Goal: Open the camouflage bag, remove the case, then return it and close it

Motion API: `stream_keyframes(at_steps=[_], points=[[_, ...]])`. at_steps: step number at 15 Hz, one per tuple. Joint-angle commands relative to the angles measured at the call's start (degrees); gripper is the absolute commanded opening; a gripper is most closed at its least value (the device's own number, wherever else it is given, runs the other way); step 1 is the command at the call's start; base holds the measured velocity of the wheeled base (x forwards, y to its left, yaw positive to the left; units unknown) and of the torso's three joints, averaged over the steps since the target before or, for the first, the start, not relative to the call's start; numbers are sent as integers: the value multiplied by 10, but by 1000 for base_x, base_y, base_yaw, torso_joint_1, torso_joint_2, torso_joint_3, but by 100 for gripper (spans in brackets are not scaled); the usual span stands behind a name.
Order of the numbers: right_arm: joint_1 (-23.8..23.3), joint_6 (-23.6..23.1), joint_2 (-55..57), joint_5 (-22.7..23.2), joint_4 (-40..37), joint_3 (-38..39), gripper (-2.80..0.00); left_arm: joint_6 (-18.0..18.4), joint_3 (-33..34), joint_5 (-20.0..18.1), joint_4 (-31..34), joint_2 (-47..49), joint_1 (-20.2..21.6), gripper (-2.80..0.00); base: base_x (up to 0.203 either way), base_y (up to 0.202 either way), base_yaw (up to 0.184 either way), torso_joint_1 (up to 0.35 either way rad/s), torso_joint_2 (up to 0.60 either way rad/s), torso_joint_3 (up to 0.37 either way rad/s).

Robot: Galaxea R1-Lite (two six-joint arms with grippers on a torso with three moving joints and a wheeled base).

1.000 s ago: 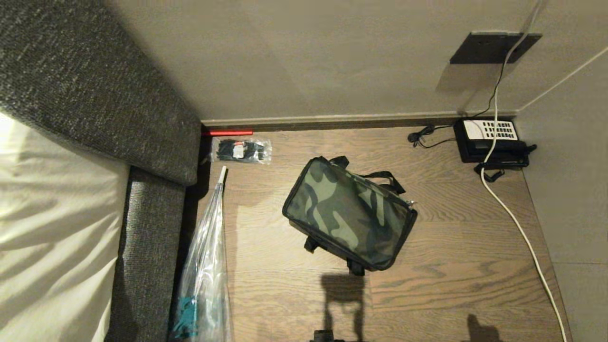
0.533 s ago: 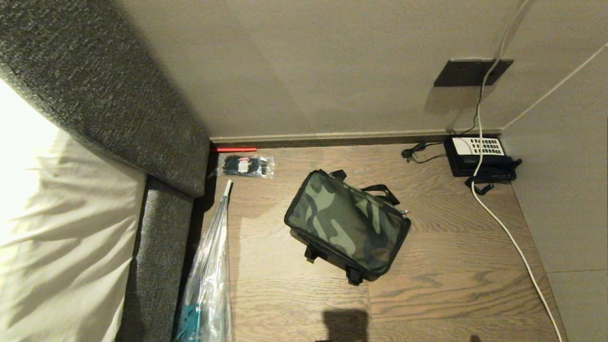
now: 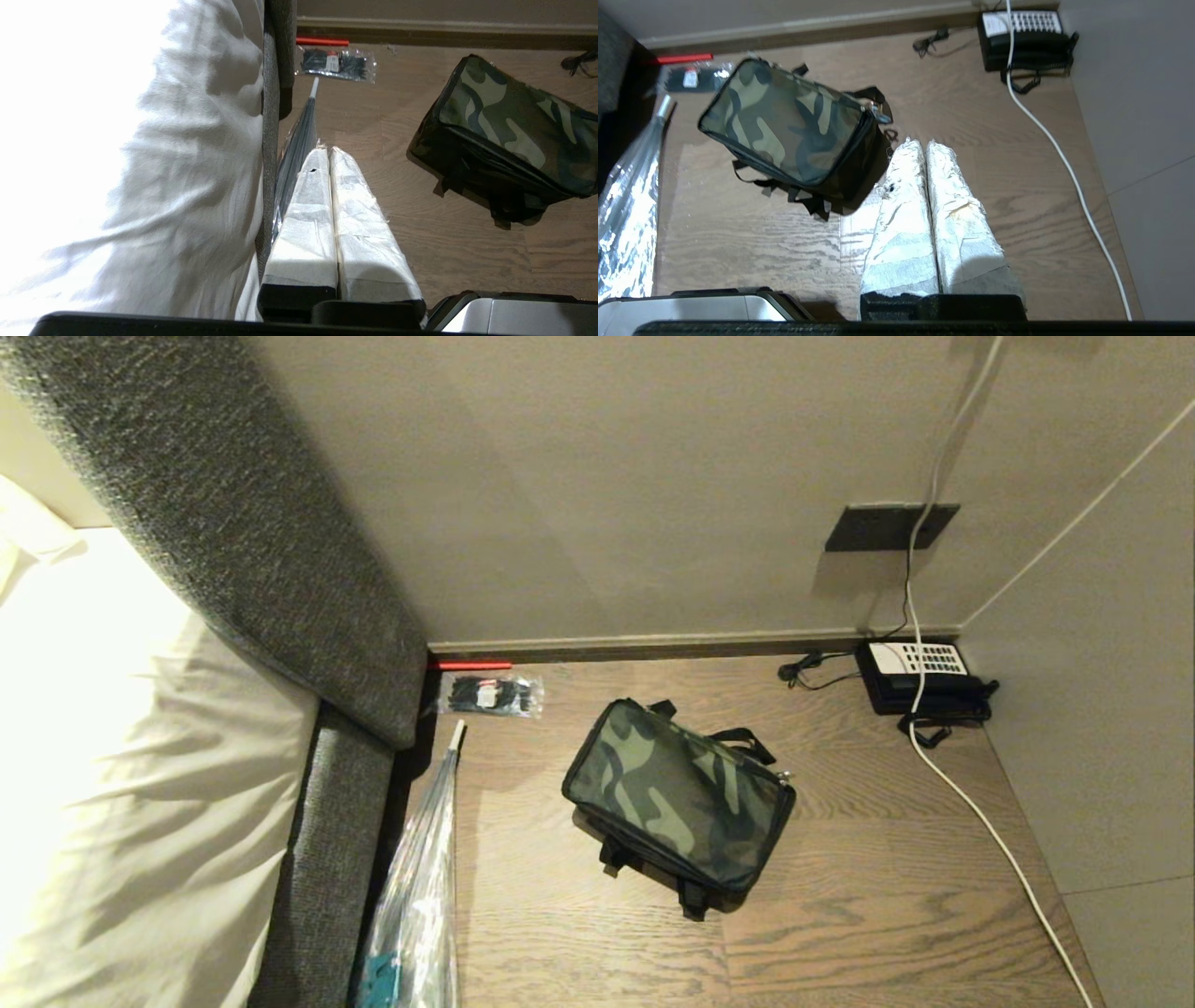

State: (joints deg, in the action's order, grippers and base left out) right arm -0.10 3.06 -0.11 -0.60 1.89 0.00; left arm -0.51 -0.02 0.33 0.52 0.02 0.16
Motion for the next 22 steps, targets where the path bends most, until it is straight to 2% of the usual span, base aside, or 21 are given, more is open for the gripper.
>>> stream_keyframes(at_steps=[1,22], points=[[0,0,-10,0,0,8,-280,-1,0,0,0,0,0,-280,0,0,0,5,2,204],[0,0,-10,0,0,8,-280,-2,0,0,0,0,0,-280,0,0,0,1,2,202]])
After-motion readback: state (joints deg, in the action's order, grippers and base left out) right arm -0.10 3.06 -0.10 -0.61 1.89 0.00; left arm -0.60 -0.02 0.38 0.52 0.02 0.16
